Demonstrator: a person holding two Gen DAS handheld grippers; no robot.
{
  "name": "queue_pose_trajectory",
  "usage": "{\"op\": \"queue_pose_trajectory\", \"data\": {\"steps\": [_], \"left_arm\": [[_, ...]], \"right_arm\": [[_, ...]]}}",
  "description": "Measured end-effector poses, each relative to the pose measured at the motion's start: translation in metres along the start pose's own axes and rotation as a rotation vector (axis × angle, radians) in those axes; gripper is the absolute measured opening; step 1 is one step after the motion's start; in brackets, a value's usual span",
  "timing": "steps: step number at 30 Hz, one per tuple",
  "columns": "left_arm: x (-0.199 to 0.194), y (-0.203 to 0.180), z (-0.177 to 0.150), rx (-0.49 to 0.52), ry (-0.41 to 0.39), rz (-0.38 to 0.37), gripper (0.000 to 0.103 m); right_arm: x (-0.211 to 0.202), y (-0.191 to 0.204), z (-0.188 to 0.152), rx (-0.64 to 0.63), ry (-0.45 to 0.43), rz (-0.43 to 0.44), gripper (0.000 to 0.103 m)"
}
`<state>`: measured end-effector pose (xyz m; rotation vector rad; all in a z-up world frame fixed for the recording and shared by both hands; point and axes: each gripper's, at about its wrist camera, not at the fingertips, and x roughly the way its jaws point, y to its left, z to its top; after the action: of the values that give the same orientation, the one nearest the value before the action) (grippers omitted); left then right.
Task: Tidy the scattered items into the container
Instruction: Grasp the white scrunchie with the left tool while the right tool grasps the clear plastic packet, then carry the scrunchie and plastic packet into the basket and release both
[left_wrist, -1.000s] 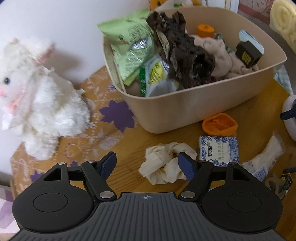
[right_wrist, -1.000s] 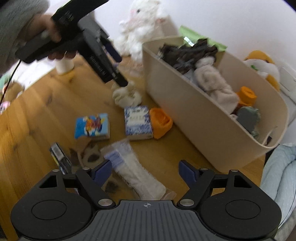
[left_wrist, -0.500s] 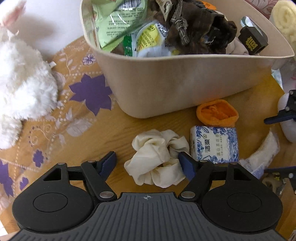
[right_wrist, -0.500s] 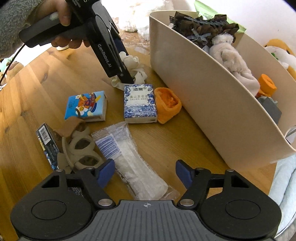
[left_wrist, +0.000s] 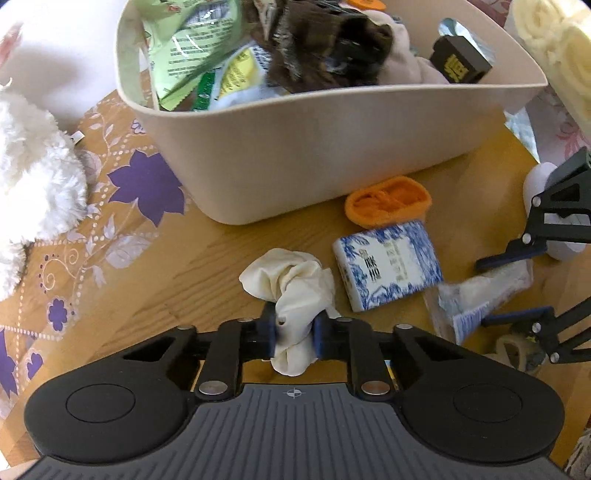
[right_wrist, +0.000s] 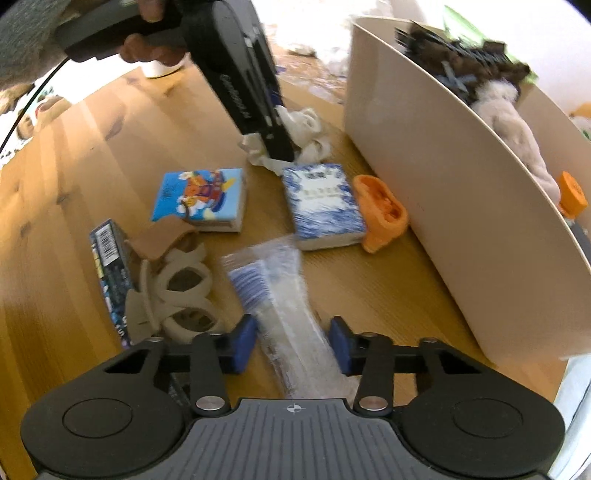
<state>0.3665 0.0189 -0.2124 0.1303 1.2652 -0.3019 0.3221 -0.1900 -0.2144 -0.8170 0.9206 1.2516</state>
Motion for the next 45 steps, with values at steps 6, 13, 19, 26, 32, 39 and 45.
{"op": "queue_pose_trajectory", "data": {"steps": [6,13,19,26,32,39,45], "left_arm": [[-0.008,-0.004,-0.008,-0.002,-0.005,0.007,0.011],[-0.029,0.004,-0.015,-0.023,-0.032,0.037,0.01],[-0.053,0.006,-0.019,-0.04,-0.084,0.048,0.01],[-0.087,0.006,-0.011,-0.045,-0.15,0.064,0.01],[-0.117,0.004,0.01,-0.06,-0.233,0.069,0.01],[-0.144,-0.015,0.048,-0.057,-0.332,0.089,0.01],[-0.145,-0.05,0.081,-0.034,-0.372,0.101,0.01]], "right_arm": [[-0.006,0.006,-0.005,0.013,-0.007,0.013,0.024],[-0.022,0.01,-0.013,0.043,-0.026,-0.021,0.023],[-0.049,0.006,-0.018,0.085,-0.079,-0.063,0.023],[-0.083,-0.008,-0.02,0.126,-0.129,-0.119,0.023],[-0.111,-0.023,-0.016,0.175,-0.186,-0.175,0.023],[-0.14,-0.05,-0.005,0.267,-0.257,-0.261,0.023],[-0.152,-0.079,0.006,0.373,-0.307,-0.321,0.023]]}}
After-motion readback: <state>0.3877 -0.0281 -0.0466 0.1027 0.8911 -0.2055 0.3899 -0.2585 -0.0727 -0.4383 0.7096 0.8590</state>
